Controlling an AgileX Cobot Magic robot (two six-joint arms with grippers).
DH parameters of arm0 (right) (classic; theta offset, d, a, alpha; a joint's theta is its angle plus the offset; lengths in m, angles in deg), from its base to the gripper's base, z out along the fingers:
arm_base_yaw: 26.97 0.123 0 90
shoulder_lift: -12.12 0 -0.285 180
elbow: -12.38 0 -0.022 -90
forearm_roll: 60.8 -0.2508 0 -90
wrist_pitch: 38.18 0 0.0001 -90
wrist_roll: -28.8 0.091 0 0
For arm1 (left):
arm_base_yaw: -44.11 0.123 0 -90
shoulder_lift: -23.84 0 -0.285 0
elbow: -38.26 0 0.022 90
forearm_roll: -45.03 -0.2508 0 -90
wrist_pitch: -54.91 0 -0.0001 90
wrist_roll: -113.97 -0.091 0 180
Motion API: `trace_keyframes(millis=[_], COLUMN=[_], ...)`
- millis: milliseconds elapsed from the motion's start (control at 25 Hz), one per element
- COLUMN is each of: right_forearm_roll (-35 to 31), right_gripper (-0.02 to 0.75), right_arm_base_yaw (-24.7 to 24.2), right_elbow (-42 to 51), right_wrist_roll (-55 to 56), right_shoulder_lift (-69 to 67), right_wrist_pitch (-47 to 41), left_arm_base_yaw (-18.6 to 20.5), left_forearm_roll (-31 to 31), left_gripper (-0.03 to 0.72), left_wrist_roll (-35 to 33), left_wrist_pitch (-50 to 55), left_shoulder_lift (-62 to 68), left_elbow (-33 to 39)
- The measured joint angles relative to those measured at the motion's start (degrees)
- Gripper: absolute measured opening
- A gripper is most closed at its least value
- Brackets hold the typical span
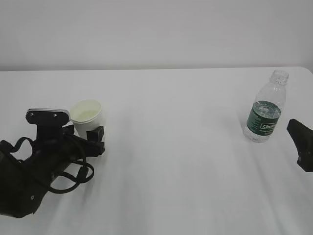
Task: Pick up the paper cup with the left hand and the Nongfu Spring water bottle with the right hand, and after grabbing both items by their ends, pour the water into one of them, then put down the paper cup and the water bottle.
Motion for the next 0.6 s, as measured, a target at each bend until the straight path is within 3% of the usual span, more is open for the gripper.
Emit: trace_keyframes(millis=[600], right_forearm_roll=[0.31], right_gripper=[0.592], right_arm_base_yaw=[0.00], right_elbow=[0.09], right_wrist_roll=[0.00], right_shoulder_lift=[0.00], right_wrist_pitch=[0.00], left_arm_base_yaw=[0.00], left_forearm_roll=[-4.50], left_gripper=[0.610], left_wrist_roll=[0.00], left_wrist_pitch=[-0.10], left_shoulder_lift=[-8.71], left_elbow=[10.57])
